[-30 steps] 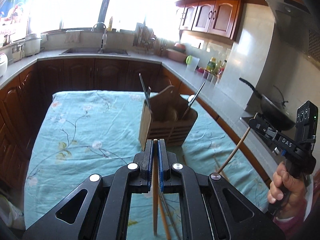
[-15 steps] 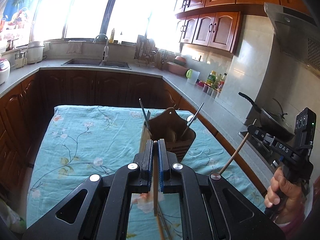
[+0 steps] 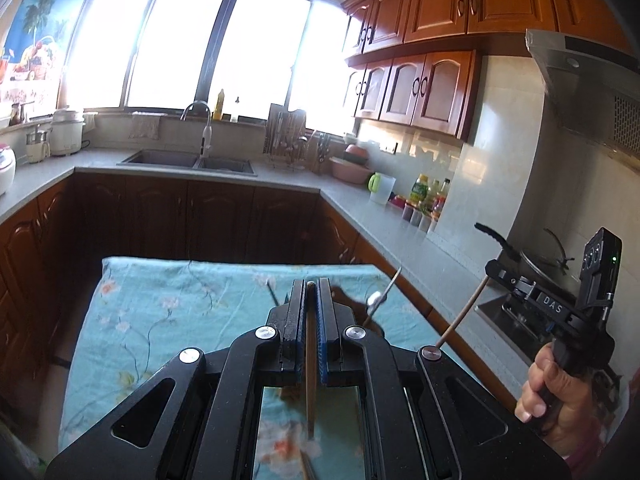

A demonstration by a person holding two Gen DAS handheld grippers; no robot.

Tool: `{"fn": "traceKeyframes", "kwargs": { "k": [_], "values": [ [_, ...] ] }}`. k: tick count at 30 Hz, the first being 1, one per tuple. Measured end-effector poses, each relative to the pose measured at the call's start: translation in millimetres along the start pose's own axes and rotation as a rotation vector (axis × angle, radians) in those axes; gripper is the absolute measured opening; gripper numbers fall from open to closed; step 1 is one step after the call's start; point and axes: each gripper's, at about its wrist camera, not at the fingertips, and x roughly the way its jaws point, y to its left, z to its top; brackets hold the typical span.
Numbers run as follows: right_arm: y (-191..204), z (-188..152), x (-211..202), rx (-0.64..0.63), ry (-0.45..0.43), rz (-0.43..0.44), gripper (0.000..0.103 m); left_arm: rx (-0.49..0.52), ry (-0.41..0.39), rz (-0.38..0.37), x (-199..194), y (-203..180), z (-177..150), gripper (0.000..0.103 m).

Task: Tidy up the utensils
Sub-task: 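Carry both wooden chopsticks up and lower them into the wooden holder, then open both tools to release the wooden chopsticks in the holder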

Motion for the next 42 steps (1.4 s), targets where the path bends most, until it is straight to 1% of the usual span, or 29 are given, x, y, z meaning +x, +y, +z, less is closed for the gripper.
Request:
{"fn": "traceKeyframes", "kwargs": {
  "k": [4, 7, 10, 12, 14, 18, 23, 29, 33, 42],
  "values": [
    [3.2, 24.5, 13.6, 0.000, -0.051, -0.005, 0.005, 0.009, -0.049, 0.005, 12.0, -4.4, 24.7, 0.004],
    [3.1, 37.1, 24.7, 0.000, -0.084, -0.011, 0.005, 0.015, -0.089, 0.026, 24.0, -6.1, 39.7, 0.004],
    [-0.1, 44.3, 38.6, 0.003, -0.110, -0.024, 0.005, 0.011, -0.100, 0.042, 39.9, -5.1, 47.2, 0.004],
    [-2.9, 44.3, 48.5, 0.004, -0.112, -0.031, 0.005, 0.003, -0.107, 0.053, 50.9, -4.1, 47.7, 0.004],
    [-7.0, 40.5, 58.5, 0.003, -0.108, -0.041, 0.005, -0.010, -0.101, 0.056, 62.4, -2.2, 45.3, 0.004],
    [-17.3, 22.0, 77.3, 0.025, -0.087, -0.051, 0.005, -0.039, -0.086, 0.084, 81.7, 5.3, 27.5, 0.004],
    [-27.7, -5.1, 95.6, 0.048, -0.040, -0.066, 0.005, -0.072, -0.026, 0.099, 99.9, 14.9, -0.1, 0.004],
    [-28.4, -29.0, 110.4, 0.057, 0.034, -0.066, 0.005, -0.070, 0.038, 0.102, 112.7, 18.9, -26.1, 0.004],
    [-28.1, -38.9, 120.2, 0.052, 0.087, -0.065, 0.005, -0.047, 0.033, 0.111, 112.5, 15.6, -31.4, 0.005],
    [-27.7, -33.9, 119.5, 0.056, 0.095, -0.071, 0.005, -0.042, 0.043, 0.111, 113.2, 15.3, -27.8, 0.005]
  ]
}}
